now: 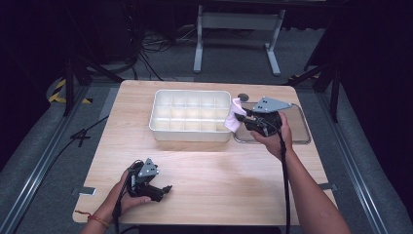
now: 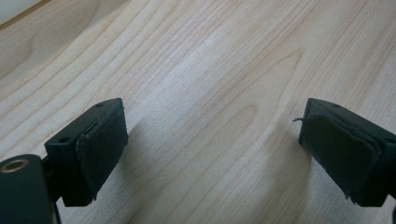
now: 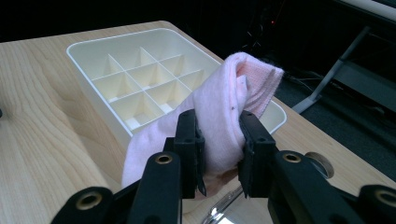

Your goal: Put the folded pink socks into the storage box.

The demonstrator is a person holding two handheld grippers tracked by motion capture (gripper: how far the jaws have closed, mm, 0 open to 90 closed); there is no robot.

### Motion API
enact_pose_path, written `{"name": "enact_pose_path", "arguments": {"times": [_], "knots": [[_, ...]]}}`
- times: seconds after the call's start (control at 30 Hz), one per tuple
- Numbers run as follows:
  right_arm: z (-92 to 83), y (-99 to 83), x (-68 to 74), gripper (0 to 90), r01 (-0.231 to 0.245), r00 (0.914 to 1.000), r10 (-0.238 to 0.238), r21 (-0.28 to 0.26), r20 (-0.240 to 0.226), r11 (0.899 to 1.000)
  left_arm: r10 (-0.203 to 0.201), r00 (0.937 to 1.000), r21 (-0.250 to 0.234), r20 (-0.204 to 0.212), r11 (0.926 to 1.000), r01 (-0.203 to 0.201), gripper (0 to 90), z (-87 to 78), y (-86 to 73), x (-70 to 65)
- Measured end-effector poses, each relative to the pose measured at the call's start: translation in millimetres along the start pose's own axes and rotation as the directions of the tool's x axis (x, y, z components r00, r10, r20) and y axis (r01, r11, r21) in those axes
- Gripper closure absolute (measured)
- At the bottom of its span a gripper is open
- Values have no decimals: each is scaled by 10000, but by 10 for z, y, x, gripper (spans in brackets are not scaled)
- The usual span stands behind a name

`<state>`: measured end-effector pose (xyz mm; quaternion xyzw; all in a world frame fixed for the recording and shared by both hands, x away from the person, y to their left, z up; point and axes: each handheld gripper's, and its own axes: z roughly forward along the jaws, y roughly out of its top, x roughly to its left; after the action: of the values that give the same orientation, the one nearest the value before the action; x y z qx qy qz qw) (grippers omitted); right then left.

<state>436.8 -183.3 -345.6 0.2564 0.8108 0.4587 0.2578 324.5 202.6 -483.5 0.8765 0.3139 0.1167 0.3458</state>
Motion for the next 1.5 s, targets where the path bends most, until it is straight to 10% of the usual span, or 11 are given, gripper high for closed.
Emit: {"name": "enact_pose_path", "arguments": {"times": [0.87,1.5], "knots": [[406,51,17,722,548,9981,-571,928,225,9942,78,10000,33,-21,10000,-78,82,-3,1,4],[653,-55,99,723,1382,9880,-1492,2020,403,9696,-21,10000,7,-16,10000,21,83,-2,-2,-4]]}}
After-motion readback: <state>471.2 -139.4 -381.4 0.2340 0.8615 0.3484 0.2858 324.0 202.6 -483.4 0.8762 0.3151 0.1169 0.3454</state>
